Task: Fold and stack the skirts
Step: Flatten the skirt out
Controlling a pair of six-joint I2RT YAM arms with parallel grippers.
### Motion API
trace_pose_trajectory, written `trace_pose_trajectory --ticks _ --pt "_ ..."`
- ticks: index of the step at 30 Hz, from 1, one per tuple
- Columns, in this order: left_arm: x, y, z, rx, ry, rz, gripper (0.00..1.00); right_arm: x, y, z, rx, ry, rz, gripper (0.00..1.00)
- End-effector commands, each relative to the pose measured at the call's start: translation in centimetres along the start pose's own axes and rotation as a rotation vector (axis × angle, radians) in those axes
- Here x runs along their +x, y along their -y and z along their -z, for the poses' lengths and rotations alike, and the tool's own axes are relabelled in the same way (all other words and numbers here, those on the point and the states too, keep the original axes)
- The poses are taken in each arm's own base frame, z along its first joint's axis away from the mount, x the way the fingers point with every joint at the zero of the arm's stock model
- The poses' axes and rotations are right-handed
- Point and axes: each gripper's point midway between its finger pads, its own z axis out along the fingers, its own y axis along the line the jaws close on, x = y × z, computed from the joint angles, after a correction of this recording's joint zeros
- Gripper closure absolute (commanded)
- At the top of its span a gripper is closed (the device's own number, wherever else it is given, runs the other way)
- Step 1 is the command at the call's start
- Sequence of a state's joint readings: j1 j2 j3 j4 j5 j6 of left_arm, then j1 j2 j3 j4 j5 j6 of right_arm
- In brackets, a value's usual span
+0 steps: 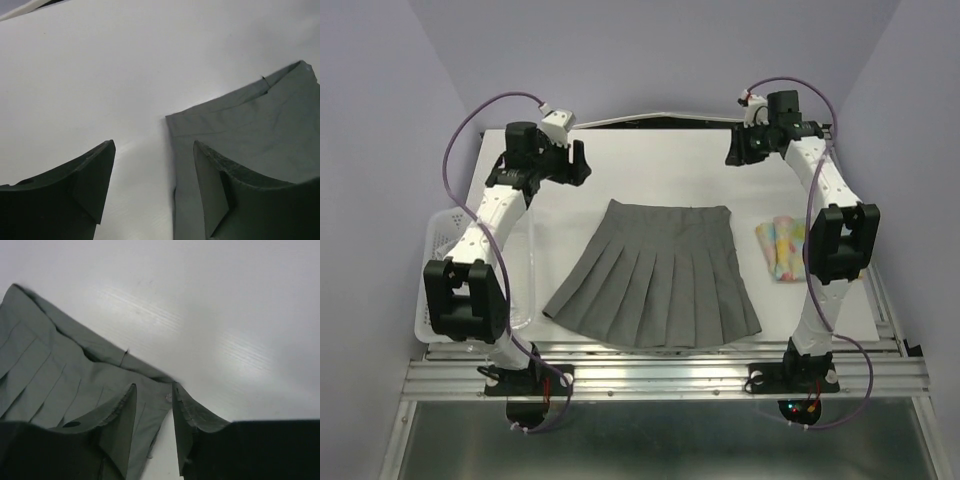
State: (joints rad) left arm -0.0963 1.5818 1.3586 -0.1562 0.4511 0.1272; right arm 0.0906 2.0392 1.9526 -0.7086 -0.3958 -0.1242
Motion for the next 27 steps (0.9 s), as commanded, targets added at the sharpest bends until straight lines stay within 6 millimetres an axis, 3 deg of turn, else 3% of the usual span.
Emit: trace_pose_trajectory --ticks 1,6,7,9,12,14,15,16,18,20,21,22,23,24,25,27 --pt "3.8 4.3 0.9 0.095 -0.072 -0.037 0.37 5.5 -3.7 1.1 -0.171 -0.173 0.029 0.65" --pt "8.6 7.6 1.1 0.166 -0.184 -0.083 0.35 11.6 -5.1 1.7 -0.237 -0.298 0.036 0.67" --pt "10.6 8.0 0.9 0.177 -0.247 -0.099 0.35 13.7 -5.1 1.6 -0.246 -0.346 0.030 0.67" --pt "12.7 9.3 0.4 0.211 -0.320 -0.098 0.35 15.8 -5.6 1.4 -0.270 -0.403 0.025 0.67" --pt "16.4 9.6 -0.9 0.200 -0.446 -0.072 0.35 18.5 -5.4 0.8 -0.278 -0.466 0.008 0.68" --pt "18.8 9.2 -2.2 0.170 -0.542 -0.063 0.43 20.4 -5.1 -0.1 -0.262 -0.510 0.001 0.69" --pt "18.3 8.9 -3.0 0.155 -0.547 -0.052 0.46 20.9 -5.0 -0.2 -0.260 -0.522 -0.002 0.69" --pt "20.0 8.4 -3.7 0.148 -0.606 -0.045 0.52 21.4 -4.7 -0.4 -0.244 -0.530 -0.011 0.69" --pt "18.8 7.9 -5.3 0.132 -0.594 -0.046 0.60 23.3 -4.7 -0.4 -0.242 -0.574 -0.034 0.70" --pt "19.6 7.2 -6.9 0.114 -0.633 -0.046 0.64 24.7 -5.1 -0.3 -0.242 -0.618 -0.052 0.72" --pt "17.7 7.1 -8.2 0.114 -0.596 -0.058 0.64 26.1 -5.7 0.1 -0.253 -0.650 -0.063 0.73" --pt "17.4 6.8 -9.0 0.113 -0.595 -0.070 0.64 26.8 -5.9 0.3 -0.260 -0.665 -0.078 0.73" --pt "18.7 6.1 -10.1 0.094 -0.645 -0.073 0.64 27.2 -6.7 0.6 -0.275 -0.676 -0.081 0.74" --pt "18.5 5.7 -10.9 0.084 -0.651 -0.079 0.65 27.9 -7.6 0.9 -0.294 -0.697 -0.073 0.74" --pt "17.3 5.2 -13.1 0.079 -0.630 -0.093 0.72 29.0 -8.4 1.3 -0.319 -0.725 -0.074 0.74" --pt "16.4 4.5 -14.8 0.066 -0.627 -0.112 0.75 30.1 -10.4 2.0 -0.365 -0.768 -0.059 0.74"
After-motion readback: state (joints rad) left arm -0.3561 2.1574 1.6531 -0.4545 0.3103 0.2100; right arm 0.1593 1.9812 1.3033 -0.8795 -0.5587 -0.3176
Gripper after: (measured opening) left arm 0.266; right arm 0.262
